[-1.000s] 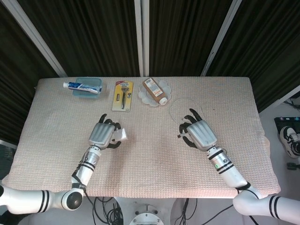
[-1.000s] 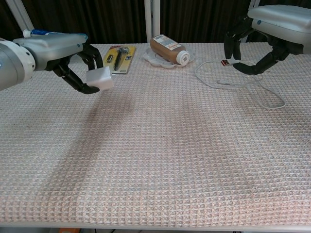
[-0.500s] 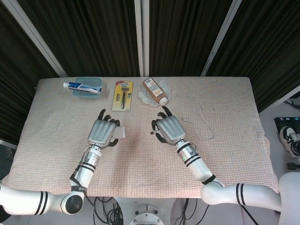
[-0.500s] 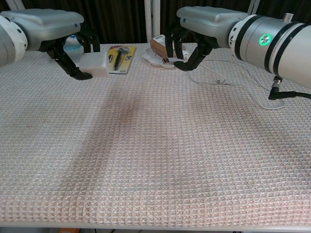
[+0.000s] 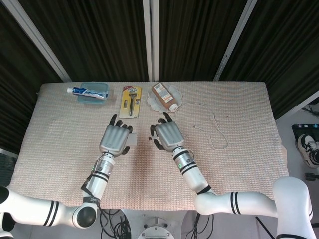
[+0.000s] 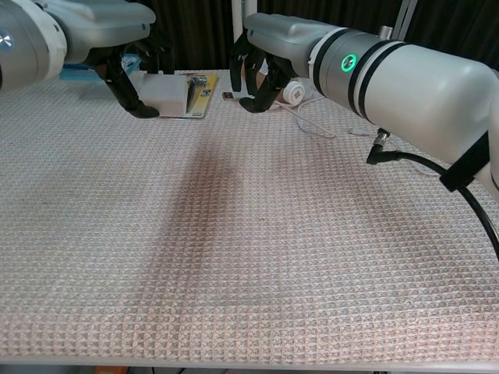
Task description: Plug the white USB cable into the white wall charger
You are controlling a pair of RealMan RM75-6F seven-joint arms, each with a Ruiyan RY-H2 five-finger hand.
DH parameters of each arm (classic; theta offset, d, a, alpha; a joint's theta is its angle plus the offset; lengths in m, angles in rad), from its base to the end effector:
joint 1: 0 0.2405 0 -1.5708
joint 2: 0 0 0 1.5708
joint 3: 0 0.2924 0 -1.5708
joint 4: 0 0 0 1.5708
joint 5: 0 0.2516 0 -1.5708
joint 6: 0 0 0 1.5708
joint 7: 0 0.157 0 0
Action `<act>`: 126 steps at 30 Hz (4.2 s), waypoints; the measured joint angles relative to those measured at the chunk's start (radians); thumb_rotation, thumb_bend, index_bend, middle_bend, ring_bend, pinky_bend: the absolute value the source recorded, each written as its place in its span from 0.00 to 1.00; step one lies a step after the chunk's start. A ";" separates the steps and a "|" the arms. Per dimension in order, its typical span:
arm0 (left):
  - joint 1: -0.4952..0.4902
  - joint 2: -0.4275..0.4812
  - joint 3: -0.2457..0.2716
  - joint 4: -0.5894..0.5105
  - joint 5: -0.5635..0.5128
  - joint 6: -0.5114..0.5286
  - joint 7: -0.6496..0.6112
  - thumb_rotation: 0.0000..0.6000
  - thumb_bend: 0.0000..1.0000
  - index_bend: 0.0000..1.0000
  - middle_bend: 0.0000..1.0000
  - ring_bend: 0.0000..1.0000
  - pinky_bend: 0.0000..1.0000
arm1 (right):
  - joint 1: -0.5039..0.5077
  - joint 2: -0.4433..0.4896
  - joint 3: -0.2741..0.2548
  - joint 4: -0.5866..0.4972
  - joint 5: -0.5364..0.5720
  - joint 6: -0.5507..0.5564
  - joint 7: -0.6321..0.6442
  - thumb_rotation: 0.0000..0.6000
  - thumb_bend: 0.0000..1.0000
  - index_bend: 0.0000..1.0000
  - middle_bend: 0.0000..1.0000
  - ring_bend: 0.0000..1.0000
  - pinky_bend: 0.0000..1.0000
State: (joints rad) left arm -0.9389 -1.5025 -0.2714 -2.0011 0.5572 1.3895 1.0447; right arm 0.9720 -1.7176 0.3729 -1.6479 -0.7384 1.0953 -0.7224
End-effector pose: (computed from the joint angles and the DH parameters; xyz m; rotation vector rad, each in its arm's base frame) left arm -0.0545 0.3479 -0.0146 -1.7701 -0.8159 -0.7241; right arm -0.0123 -0.3868 -0.0843 1.8259 -0.9872 1.0497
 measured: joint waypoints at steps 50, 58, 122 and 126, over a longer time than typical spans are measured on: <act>-0.176 -0.107 -0.077 0.066 -0.213 0.105 0.092 1.00 0.25 0.46 0.43 0.22 0.00 | 0.069 -0.089 0.020 0.069 0.094 0.072 0.042 1.00 0.45 0.64 0.53 0.23 0.00; -0.189 -0.119 -0.080 0.081 -0.231 0.122 0.108 1.00 0.25 0.46 0.43 0.22 0.00 | 0.072 -0.093 0.021 0.075 0.100 0.075 0.041 1.00 0.45 0.64 0.53 0.24 0.00; -0.123 -0.098 -0.072 0.112 -0.200 -0.012 -0.075 1.00 0.20 0.43 0.40 0.22 0.06 | -0.019 0.043 -0.031 -0.045 0.065 0.074 0.123 1.00 0.06 0.12 0.30 0.15 0.00; -0.079 -0.088 -0.032 0.157 -0.168 -0.092 -0.166 1.00 0.19 0.39 0.37 0.20 0.06 | -0.054 0.118 -0.070 -0.100 0.045 0.103 0.093 1.00 0.07 0.12 0.30 0.15 0.00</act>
State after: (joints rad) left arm -1.0182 -1.5901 -0.3031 -1.8437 0.3893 1.2978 0.8788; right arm 0.9184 -1.5996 0.3031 -1.7479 -0.6936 1.1980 -0.6294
